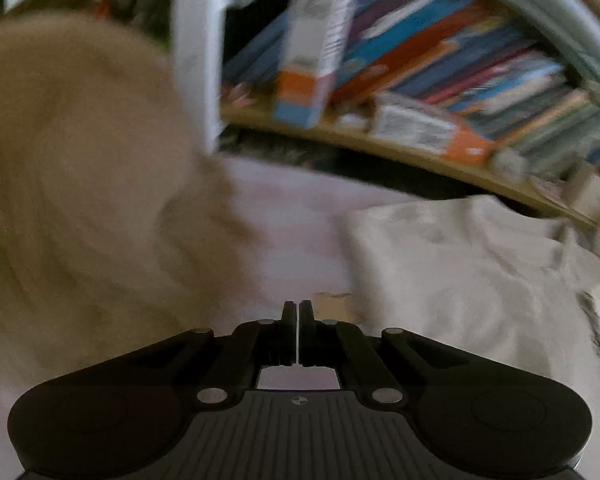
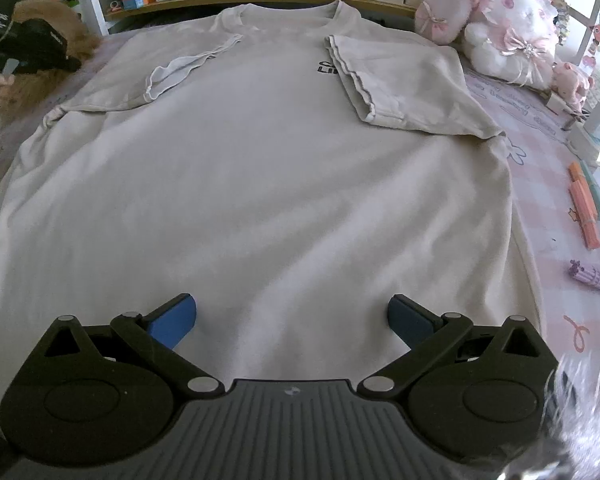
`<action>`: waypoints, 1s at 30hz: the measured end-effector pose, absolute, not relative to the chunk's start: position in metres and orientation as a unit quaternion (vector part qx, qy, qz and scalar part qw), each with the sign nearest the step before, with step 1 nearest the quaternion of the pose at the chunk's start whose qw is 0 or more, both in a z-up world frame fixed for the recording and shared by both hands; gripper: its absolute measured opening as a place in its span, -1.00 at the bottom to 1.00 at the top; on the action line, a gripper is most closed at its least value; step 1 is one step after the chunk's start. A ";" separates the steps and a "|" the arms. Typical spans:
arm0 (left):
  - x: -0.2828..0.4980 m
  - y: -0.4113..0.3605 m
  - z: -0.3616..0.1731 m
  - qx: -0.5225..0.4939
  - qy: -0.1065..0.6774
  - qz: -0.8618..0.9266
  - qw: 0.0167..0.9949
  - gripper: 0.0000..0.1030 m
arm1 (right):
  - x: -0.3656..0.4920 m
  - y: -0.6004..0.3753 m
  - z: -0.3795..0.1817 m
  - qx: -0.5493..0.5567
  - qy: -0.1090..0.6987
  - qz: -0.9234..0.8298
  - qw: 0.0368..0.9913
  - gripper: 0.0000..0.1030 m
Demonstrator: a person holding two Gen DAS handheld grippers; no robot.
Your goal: Fold clothes
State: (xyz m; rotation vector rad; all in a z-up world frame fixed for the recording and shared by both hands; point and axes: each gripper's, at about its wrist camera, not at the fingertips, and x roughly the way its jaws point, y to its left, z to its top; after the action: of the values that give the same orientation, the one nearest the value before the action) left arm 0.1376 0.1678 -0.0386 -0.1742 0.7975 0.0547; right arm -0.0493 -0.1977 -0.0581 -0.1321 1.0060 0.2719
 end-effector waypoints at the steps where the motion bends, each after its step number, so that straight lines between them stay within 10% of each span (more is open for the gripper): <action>1: 0.133 0.155 -0.036 -0.071 0.383 0.013 0.921 -0.90 | -0.049 -0.197 -0.058 -0.063 0.480 0.130 0.865 1.00; 14: 0.095 -0.001 -0.068 0.147 0.355 -0.101 0.918 -0.49 | -0.050 -0.197 -0.058 -0.065 0.475 0.141 0.866 1.00; 30: 0.053 0.001 -0.045 0.127 0.356 -0.118 0.918 0.14 | -0.052 -0.203 -0.056 -0.048 0.469 0.155 0.868 1.00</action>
State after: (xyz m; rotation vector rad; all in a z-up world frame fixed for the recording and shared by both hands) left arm 0.0528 0.0006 -0.0447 0.2618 0.7330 -0.2427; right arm -0.0522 -0.2031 -0.0560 -0.1007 0.9826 0.3245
